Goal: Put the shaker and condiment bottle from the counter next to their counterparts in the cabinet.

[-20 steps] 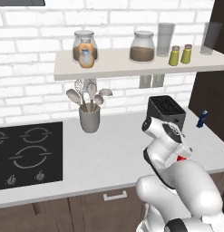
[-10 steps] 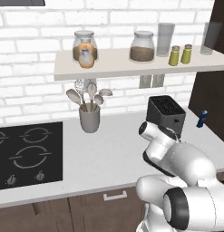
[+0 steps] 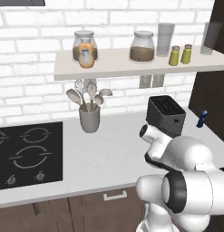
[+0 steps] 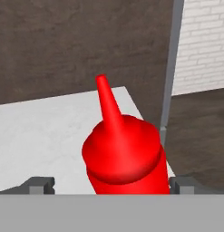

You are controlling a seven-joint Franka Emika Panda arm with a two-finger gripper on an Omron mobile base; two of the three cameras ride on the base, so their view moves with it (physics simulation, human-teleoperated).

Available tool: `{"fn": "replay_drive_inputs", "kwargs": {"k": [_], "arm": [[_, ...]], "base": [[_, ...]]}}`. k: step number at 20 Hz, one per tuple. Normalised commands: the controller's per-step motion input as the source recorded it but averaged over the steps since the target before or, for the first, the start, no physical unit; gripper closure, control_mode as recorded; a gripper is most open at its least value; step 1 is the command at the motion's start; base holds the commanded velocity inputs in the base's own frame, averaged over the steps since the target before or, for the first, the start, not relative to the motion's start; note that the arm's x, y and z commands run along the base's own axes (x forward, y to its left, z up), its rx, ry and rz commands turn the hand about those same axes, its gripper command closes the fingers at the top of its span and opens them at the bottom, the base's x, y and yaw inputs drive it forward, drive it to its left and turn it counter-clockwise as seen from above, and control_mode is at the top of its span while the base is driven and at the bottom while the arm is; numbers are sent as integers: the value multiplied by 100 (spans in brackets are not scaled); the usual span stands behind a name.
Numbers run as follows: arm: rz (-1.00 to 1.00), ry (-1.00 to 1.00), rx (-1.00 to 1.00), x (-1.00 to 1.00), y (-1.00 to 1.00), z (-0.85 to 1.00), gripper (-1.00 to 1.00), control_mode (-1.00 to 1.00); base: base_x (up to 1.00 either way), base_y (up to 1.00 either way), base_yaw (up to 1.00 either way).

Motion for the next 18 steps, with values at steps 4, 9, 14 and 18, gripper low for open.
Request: {"fn": "replay_drive_inputs", "kwargs": {"k": [4,9,14,18], "arm": [[0,-10,0,-25,-16,-21,-100,-100],[0,-13,0,-21,-1,-17,100,-100],[0,-4,0,-12,1,-1,100,-100],[1,0,-2,-8,28,8,100,-100]], "base": [[0,0,0],[0,0,0],[0,0,0],[0,0,0]]}}
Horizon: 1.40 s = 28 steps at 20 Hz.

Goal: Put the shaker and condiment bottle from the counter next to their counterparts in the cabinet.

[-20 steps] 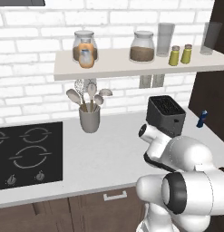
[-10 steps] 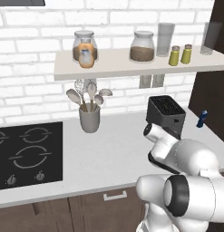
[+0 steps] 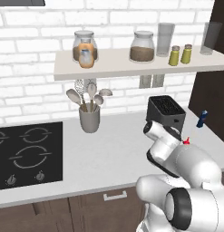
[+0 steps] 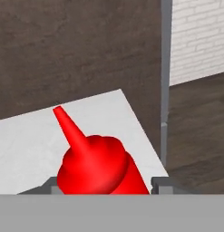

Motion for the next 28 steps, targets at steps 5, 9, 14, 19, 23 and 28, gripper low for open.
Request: {"fn": "replay_drive_inputs", "kwargs": {"k": [5,9,14,19,23,28], "arm": [[13,-1,-9,-7,61,37,100,-100],[36,-5,-12,0,75,38,100,-100],[46,-3,-9,0,68,35,100,-100],[52,0,-1,0,61,32,100,-100],[54,0,1,0,48,34,100,-100],[51,-2,0,0,36,47,100,-100]], "base": [[0,0,0],[0,0,0],[0,0,0],[0,0,0],[0,0,0],[0,0,0]]}}
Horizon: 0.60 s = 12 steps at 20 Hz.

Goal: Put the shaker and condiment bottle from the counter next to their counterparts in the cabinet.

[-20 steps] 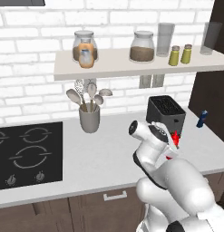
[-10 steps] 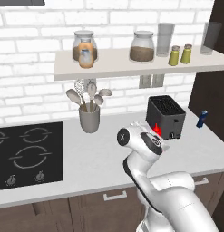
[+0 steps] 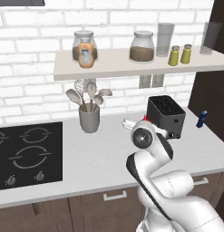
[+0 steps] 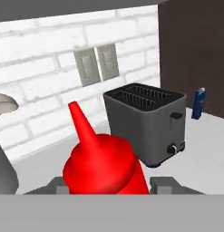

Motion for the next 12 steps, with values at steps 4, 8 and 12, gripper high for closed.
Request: {"fn": "replay_drive_inputs", "kwargs": {"k": [4,8,12], "arm": [[48,-2,0,0,39,50,100,-100],[45,0,2,0,39,49,100,-100],[43,0,1,0,29,57,100,-100]], "base": [[0,0,0],[0,0,0],[0,0,0]]}}
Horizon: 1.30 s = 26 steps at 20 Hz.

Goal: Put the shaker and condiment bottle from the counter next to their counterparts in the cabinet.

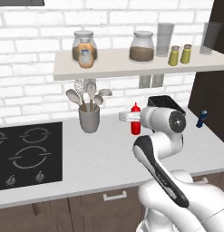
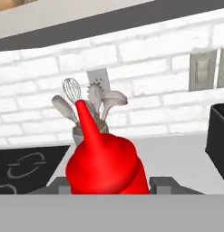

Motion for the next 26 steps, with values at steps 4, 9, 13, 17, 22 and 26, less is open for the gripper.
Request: {"fn": "replay_drive_inputs", "kwargs": {"k": [4,9,13,17,22,26], "arm": [[41,0,2,0,20,61,100,-100],[38,0,2,0,18,64,100,-100],[34,0,0,0,17,66,100,-100],[30,-1,0,0,19,73,100,-100],[6,-3,-2,-2,10,18,100,-100],[0,-37,-2,-41,0,27,100,-100]], "base": [[0,0,0],[0,0,0],[0,0,0],[0,0,0],[0,0,0],[0,0,0]]}}
